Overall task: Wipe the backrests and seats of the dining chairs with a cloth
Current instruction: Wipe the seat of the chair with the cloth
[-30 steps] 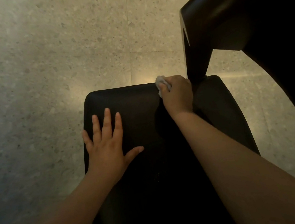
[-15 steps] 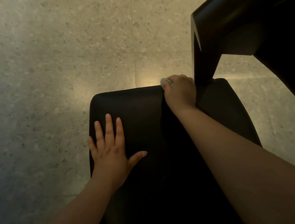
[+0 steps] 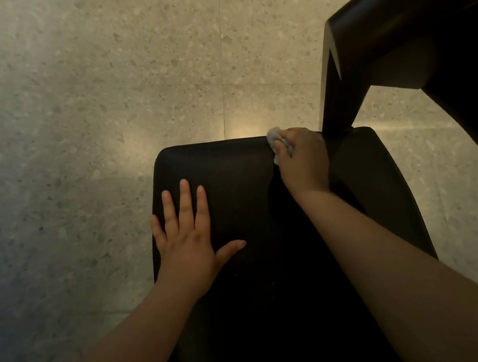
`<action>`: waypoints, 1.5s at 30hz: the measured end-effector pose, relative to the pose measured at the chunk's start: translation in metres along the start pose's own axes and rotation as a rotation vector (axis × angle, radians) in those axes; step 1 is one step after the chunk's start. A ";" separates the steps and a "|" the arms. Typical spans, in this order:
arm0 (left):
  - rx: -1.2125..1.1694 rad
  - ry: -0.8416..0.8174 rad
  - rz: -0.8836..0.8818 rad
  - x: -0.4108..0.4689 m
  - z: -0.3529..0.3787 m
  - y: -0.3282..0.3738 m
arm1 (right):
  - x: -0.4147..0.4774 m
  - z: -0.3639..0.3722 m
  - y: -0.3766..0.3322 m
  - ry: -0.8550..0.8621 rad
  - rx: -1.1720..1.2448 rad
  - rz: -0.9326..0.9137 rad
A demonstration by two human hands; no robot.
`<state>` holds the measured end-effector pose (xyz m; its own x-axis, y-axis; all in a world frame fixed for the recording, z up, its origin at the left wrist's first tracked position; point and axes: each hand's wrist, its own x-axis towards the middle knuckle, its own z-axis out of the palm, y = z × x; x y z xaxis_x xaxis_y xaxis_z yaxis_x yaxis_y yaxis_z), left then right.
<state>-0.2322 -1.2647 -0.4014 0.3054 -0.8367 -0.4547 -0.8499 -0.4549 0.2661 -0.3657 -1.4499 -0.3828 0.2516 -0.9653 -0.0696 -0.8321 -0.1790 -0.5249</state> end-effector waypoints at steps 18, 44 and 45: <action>-0.338 0.028 -0.043 -0.020 -0.006 -0.030 | 0.005 0.027 -0.047 -0.085 0.047 0.066; -0.328 0.092 -0.022 -0.016 0.002 -0.031 | 0.024 0.018 -0.057 -0.131 -0.109 0.178; -0.325 0.091 -0.025 -0.016 0.002 -0.031 | 0.023 0.023 -0.059 -0.155 -0.097 0.157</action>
<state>-0.2116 -1.2365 -0.4036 0.3739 -0.8413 -0.3903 -0.6648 -0.5366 0.5198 -0.2995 -1.4574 -0.3735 0.1819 -0.9433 -0.2776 -0.9087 -0.0534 -0.4139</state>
